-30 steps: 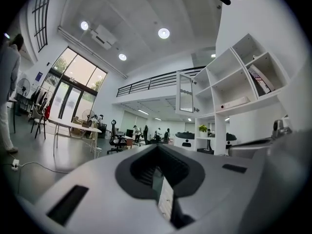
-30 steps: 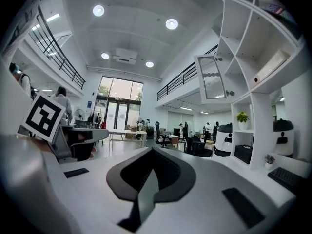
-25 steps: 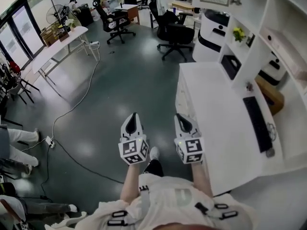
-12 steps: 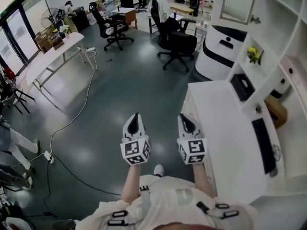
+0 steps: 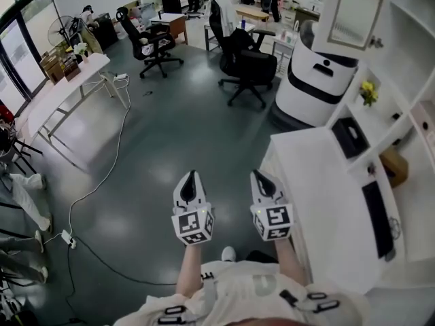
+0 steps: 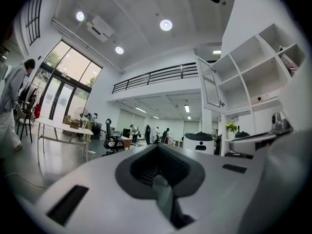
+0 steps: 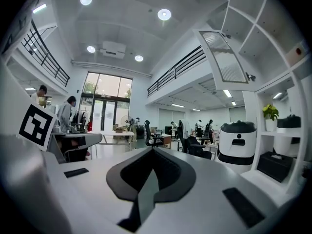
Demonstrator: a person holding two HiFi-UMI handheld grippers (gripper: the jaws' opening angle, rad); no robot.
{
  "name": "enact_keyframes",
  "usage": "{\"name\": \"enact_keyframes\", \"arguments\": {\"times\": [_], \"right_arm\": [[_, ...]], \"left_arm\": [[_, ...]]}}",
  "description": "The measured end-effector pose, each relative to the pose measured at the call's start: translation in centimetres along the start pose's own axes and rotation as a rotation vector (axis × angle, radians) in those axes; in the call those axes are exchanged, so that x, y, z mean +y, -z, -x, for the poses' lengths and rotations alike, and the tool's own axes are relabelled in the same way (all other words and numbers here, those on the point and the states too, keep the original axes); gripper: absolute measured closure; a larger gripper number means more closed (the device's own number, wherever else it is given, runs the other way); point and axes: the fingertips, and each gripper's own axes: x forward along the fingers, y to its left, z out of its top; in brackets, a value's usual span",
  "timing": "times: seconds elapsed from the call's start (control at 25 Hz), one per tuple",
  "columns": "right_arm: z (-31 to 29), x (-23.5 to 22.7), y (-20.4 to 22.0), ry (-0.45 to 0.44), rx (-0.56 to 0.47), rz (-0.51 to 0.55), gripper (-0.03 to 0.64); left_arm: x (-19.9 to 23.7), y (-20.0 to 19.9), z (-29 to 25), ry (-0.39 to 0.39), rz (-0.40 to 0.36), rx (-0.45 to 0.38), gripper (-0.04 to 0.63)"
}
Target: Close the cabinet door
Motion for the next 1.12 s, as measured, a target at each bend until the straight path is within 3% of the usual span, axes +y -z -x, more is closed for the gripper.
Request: {"name": "enact_keyframes", "arguments": {"times": [0.28, 0.64, 1.12], "right_arm": [[-2.5, -1.1, 0.6, -0.04, 0.033, 0.007, 0.613], [-6.0, -3.2, 0.2, -0.092, -0.02, 0.013, 0.612], [-7.0, -8.2, 0.2, -0.022, -0.027, 0.0, 0.613]], "left_arm": [[-0.8, 0.5, -2.3, 0.0, 0.012, 0.015, 0.591], [-1.4, -0.4, -4.7, -0.058, -0.003, -0.003, 0.591], [-3.3, -0.2, -7.6, -0.06, -0.006, 0.011, 0.591]]}}
